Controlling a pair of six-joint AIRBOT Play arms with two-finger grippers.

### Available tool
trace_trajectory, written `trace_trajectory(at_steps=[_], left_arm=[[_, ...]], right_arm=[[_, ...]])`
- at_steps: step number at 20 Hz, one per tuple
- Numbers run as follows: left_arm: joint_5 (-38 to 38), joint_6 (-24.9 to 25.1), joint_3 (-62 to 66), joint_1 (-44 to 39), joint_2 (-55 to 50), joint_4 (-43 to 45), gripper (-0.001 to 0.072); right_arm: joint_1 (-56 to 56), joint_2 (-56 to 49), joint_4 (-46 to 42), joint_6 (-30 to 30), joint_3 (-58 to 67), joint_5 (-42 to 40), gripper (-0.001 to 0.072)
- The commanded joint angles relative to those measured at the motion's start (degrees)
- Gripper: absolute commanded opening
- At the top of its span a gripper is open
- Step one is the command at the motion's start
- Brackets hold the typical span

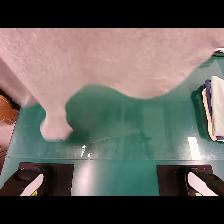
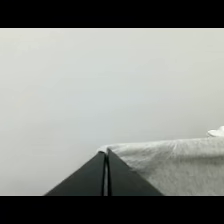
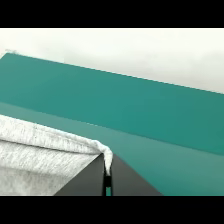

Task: Fold the shirts.

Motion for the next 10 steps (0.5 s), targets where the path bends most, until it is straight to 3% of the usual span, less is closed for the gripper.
trace_trajectory(at_steps=[1,4,8,10], left_arm=[[-4.31,0.09,0.98,0.07,-5.09,0.61,0.0024],[-8.13,0.02,-5.01,0.07,-13.99,0.52,0.0025],[-20.09,0.07,-13.88,0.07,-30.73,-0.55,0.0025],[-18.69,0.11,-18.75,0.07,-37.99,-1.90,0.0025]], right_arm=[[-3.37,0.61,-0.81,2.27,-5.33,-0.04,0.0011],[-0.13,-4.90,-0.87,2.36,-10.47,2.86,0.0011],[2.67,-18.67,-1.01,2.36,-16.74,5.07,0.0011],[2.45,-26.29,-1.01,2.32,-19.15,3.39,0.0011]])
